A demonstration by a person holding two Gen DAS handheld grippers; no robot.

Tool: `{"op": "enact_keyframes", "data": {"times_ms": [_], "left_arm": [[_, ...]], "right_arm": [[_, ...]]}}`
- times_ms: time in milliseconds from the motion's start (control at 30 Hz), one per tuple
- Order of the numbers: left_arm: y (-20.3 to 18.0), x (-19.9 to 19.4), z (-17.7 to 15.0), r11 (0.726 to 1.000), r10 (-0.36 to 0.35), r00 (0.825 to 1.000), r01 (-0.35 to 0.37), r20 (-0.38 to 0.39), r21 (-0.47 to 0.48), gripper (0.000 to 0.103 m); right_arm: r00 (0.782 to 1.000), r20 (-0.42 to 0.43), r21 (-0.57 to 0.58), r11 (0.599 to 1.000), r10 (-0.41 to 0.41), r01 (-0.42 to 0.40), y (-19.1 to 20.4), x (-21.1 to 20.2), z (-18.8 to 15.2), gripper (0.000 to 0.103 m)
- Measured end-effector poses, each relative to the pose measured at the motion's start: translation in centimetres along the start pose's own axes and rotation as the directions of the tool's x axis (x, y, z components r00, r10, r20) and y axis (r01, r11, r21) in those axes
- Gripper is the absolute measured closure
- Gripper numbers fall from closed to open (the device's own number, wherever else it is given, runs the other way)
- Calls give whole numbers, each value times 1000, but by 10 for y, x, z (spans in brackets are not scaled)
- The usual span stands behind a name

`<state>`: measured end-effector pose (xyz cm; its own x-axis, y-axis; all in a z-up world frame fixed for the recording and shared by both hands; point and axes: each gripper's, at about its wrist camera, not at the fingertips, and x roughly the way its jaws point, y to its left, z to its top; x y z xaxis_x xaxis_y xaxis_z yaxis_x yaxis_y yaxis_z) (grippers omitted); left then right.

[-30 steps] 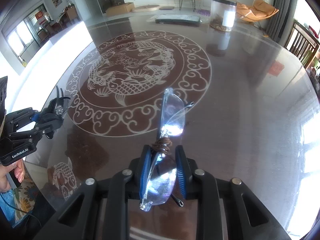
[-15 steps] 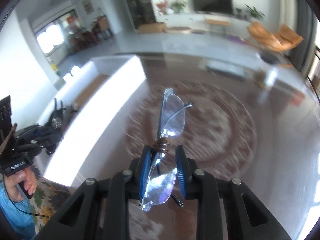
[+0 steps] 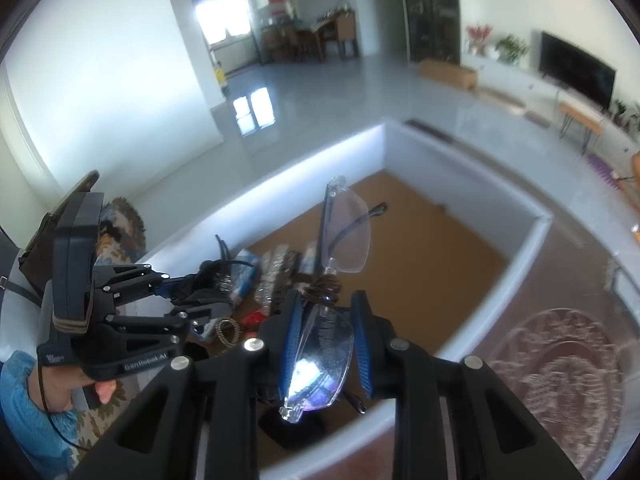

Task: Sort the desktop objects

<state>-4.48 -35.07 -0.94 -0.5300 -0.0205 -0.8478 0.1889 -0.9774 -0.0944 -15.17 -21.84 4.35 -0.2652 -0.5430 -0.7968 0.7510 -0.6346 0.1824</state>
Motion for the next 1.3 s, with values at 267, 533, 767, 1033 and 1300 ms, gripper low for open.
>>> {"op": "enact_keyframes", "data": {"times_ms": [267, 533, 767, 1033, 1300], "left_arm": [[12, 15, -11, 998, 51, 997, -54, -61, -39, 37], [6, -5, -10, 984, 166, 986, -164, 20, -72, 11], [-11, -29, -8, 982, 174, 980, -164, 101, -97, 11], [-41, -47, -13, 980, 188, 971, -175, 150, -93, 11], [-60, -71, -14, 975, 216, 956, -200, 201, -95, 5]], "right_arm": [[992, -126, 24, 999, 25, -22, 21, 77, 0, 32], [996, -59, -50, 996, -70, 67, 2, 28, -2, 13], [991, -20, -105, 986, -133, 130, -3, -15, -27, 9], [987, 13, -111, 980, -162, 163, -12, -48, -47, 9], [983, 31, -108, 978, -179, 181, -19, -65, -50, 9]]}}
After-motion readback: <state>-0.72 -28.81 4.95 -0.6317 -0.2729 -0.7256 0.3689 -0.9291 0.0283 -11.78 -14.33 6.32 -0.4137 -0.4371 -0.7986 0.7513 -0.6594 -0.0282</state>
